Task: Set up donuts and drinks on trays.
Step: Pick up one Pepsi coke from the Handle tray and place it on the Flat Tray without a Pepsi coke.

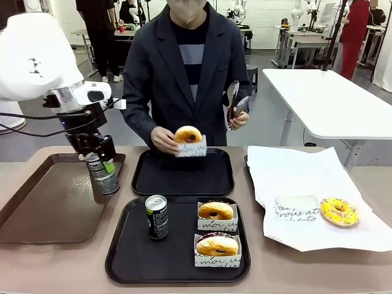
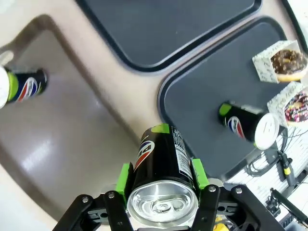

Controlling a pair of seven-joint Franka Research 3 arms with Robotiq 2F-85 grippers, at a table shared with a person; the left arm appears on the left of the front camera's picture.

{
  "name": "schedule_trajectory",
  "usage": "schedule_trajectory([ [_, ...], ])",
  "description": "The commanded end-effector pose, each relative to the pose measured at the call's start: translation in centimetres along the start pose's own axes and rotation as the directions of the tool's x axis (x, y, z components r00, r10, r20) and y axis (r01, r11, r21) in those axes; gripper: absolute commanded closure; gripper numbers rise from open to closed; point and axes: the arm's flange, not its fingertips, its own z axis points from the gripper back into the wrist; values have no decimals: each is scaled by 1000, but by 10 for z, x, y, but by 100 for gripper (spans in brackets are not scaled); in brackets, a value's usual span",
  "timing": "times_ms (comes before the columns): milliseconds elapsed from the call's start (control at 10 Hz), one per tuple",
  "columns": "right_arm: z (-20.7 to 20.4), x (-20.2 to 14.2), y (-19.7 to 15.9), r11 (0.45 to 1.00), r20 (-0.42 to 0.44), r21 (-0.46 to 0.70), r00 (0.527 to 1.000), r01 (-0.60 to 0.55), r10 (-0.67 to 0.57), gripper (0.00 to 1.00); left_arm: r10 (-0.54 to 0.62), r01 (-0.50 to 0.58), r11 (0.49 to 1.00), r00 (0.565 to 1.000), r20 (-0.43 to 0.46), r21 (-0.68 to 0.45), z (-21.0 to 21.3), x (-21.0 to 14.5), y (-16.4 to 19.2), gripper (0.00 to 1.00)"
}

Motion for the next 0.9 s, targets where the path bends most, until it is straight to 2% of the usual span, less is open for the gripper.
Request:
schedule_trajectory([
  [0, 1, 2, 0, 1000, 13, 22, 1000, -20, 20, 0, -20, 20, 998, 1000, -14, -66, 3, 10, 6, 41],
  [100, 1, 2, 0, 1000, 13, 22, 1000, -20, 20, 0, -18, 15, 999, 996, -83, -34, 16, -15, 10, 41],
  [200, 1, 2, 0, 1000, 13, 22, 1000, -20, 20, 0, -59, 59, 998, 988, -144, -10, 38, -56, 20, 41],
  [400, 1, 2, 0, 1000, 13, 22, 1000, -20, 20, 0, -110, 115, 993, 985, -133, 34, 65, -122, 37, 41],
  [500, 1, 2, 0, 1000, 13, 22, 1000, -20, 20, 0, -104, 109, 993, 989, -109, 47, 67, -133, 41, 41],
  [800, 1, 2, 0, 1000, 13, 22, 1000, -20, 20, 0, -73, 80, 995, 992, -107, 57, 67, -120, 45, 41],
])
